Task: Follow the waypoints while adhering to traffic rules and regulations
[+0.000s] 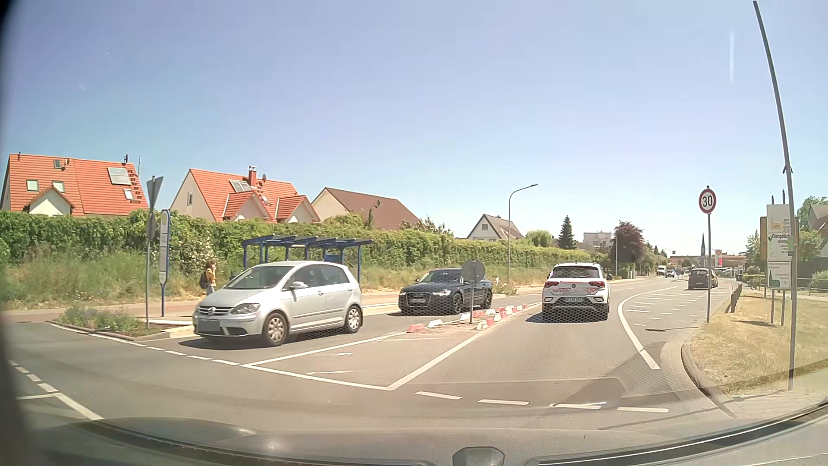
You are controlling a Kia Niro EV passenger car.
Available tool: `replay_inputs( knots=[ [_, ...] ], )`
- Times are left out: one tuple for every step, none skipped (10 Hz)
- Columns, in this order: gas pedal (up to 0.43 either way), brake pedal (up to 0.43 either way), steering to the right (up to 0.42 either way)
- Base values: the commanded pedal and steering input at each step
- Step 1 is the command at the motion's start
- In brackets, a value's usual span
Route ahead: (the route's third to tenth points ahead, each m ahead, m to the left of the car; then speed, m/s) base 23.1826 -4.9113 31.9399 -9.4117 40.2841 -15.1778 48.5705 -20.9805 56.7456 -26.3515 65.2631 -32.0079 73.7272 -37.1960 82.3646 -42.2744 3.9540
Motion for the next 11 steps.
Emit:
replay_inputs(
  knots=[
    [0.067,0.030,0.246],
    [0.067,0.030,0.246],
    [0.067,0.030,0.245],
    [0.067,0.030,0.242],
    [0.079,0.030,0.235],
    [0.079,0.030,0.224],
    [0.087,0.030,0.213],
    [0.087,0.030,0.199],
    [0.098,0.030,0.187],
    [0.098,0.030,0.166],
    [0.098,0.030,0.139]
  ],
)
